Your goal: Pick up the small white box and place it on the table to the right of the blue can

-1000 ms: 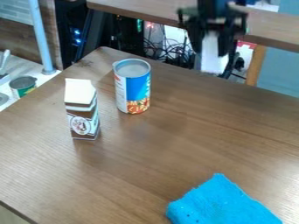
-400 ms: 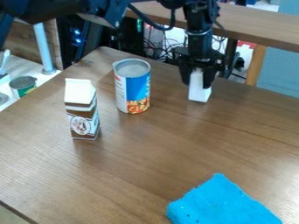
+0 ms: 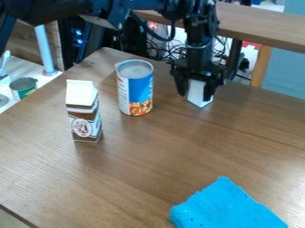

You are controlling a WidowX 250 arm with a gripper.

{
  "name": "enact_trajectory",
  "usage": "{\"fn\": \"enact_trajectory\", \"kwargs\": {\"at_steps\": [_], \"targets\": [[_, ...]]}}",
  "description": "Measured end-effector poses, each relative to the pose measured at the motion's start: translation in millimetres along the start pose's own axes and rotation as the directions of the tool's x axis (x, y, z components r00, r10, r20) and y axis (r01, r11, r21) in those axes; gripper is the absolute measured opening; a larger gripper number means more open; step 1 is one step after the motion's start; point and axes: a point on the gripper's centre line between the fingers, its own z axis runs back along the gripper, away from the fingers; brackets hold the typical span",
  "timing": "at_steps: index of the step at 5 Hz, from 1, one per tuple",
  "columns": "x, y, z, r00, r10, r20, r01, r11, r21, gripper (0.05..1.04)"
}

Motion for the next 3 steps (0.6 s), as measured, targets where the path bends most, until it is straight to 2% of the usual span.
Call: {"fn": "enact_trajectory", "kwargs": {"at_steps": [1, 2, 3], "targets": [[-8, 3, 16, 1.000, -0.006, 0.012, 0.006, 1.000, 0.015, 1.009], [-8, 1, 50, 0.998, -0.008, 0.062, 0.007, 1.000, 0.011, 1.005], [-14, -1, 93, 0.996, 0.012, 0.088, -0.011, 1.000, -0.010, 1.005]]}}
